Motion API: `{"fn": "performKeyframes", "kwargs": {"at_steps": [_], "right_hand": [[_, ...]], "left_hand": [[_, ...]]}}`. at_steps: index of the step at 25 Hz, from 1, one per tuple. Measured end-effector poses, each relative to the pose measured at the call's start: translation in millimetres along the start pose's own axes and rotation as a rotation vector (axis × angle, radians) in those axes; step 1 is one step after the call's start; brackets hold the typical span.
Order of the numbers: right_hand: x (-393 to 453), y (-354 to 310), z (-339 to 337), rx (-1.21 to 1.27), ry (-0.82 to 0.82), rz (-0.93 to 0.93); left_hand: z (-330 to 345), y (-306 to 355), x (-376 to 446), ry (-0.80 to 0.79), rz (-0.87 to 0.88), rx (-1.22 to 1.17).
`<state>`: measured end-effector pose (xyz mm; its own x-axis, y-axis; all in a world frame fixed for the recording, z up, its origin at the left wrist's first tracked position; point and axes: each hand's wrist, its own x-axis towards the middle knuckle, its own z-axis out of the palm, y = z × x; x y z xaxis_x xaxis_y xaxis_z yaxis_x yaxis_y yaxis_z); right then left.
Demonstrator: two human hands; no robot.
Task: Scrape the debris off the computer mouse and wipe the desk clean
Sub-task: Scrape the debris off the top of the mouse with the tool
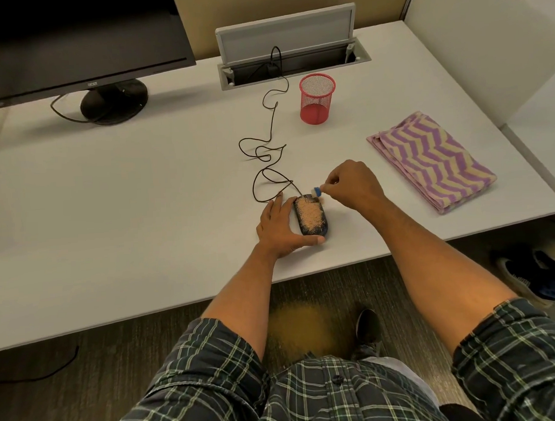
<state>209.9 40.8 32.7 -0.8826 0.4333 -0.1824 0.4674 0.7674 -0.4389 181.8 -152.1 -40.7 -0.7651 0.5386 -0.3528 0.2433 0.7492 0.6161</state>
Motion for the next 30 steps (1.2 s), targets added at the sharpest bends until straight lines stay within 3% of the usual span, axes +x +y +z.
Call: {"fn": "performKeyframes", "kwargs": {"at_steps": [30], "right_hand": [[3.8,3.3,0.3,0.019,-0.023,0.044]], "left_hand": [[2.1,-3.5,1.5,0.002,0.008,-0.004]]}}
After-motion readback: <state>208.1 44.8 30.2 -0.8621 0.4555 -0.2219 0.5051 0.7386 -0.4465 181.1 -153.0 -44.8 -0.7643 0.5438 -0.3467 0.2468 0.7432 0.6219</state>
